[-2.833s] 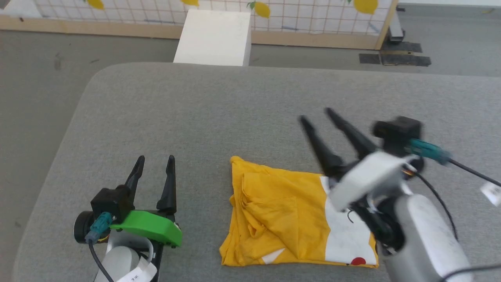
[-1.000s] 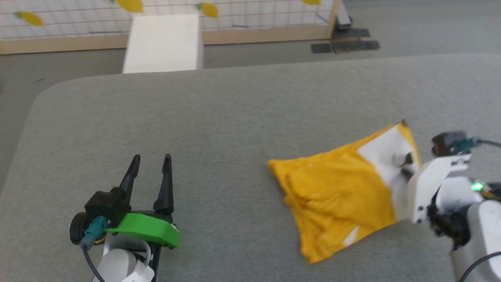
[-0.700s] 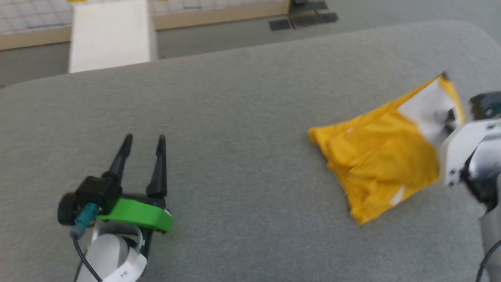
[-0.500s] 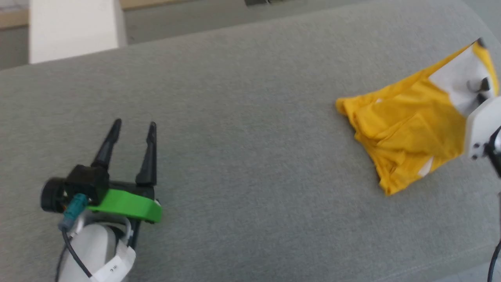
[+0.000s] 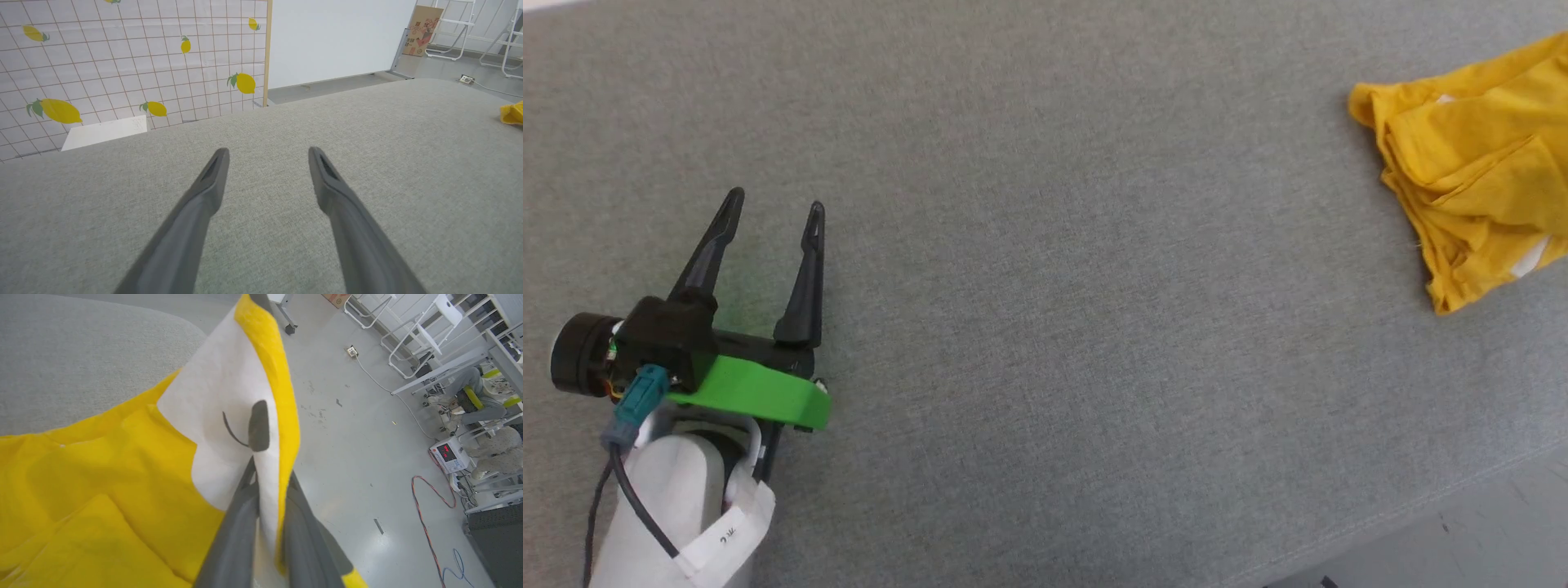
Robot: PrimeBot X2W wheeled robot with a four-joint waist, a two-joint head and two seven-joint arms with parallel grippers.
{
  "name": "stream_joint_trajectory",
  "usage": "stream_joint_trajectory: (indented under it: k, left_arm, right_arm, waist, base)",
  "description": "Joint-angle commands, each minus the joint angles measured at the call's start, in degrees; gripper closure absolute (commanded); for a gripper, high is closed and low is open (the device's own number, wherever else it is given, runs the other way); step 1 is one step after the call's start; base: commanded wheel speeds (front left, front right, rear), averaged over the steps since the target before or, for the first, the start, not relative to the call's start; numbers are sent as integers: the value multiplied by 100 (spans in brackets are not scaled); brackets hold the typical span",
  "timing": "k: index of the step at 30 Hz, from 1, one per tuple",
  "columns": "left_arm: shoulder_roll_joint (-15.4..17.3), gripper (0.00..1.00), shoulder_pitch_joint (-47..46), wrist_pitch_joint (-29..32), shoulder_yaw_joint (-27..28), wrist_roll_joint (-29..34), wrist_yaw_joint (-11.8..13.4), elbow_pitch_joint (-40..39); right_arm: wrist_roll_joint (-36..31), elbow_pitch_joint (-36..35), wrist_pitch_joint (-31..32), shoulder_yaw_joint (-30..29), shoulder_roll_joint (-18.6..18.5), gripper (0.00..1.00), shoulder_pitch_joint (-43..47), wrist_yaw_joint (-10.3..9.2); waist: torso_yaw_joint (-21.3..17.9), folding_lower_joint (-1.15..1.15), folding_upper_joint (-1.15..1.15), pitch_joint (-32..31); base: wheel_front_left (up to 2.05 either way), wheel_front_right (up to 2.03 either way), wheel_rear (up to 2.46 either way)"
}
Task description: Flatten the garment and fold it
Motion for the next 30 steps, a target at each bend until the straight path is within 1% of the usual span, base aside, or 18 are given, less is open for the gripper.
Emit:
stream_joint_trajectory:
  k: [1, 4, 5, 6, 7, 12, 17, 20, 23, 26, 30]
  left_arm:
    - [58, 0, -73, 16, 2, 19, -24, -46]
    - [71, 0, -36, 27, 0, 7, -3, -80]
    - [65, 0, -22, 20, 0, 0, 7, -76]
    - [53, 0, 1, 6, -5, -11, 19, -62]
    - [41, 0, 19, -8, -11, -19, 30, -40]
    - [-132, 0, 120, -199, -87, -120, 66, 210]
    - [-373, 0, 232, -396, -162, -256, 95, 576]
    - [-525, 0, 339, -490, -190, -346, 110, 809]
    - [-629, 0, 402, -543, -227, -415, 100, 970]
    - [-708, 0, 442, -575, -219, -465, 107, 1121]
    - [-804, 0, 460, -598, -204, -507, 115, 1304]
  right_arm:
    - [-126, 56, -123, -105, 39, 100, -132, -10]
    - [-347, 189, -324, -402, 112, 100, -241, -10]
    - [-419, 223, -393, -435, 119, 65, -254, -10]
    - [-482, 273, -457, -491, 134, 11, -268, -10]
    - [-527, 307, -506, -532, 141, 0, -273, -10]
    - [-584, 419, -864, -672, 124, 0, -203, -10]
    - [-248, 483, -1316, -430, 72, 0, 21, -10]
    - [203, 412, -1642, -81, 101, 0, 265, -10]
    - [713, 198, -1916, 220, 169, 0, 565, -10]
    - [1254, -200, -2150, 553, 343, 0, 950, -10]
    - [1830, -825, -2329, 1073, 483, 0, 1552, -10]
  waist:
    - [19, 0, -1, 141]
    - [83, 0, -1, 114]
    - [103, 0, -1, 90]
    - [127, 0, -1, 46]
    - [145, 0, -1, 7]
    - [293, 0, -1, -411]
    - [496, 0, -1, -962]
    - [656, 0, -1, -1349]
    - [829, 0, -1, -1627]
    - [988, 0, -1, -1832]
    - [1235, 0, -1, -2080]
  base:
    - [0, 0, 0]
    - [0, 0, 0]
    - [0, 0, 0]
    - [0, 0, 0]
    - [0, 0, 0]
    - [0, 0, 0]
    - [0, 0, 0]
    - [0, 0, 0]
    - [0, 0, 0]
    - [0, 0, 0]
    - [0, 0, 0]
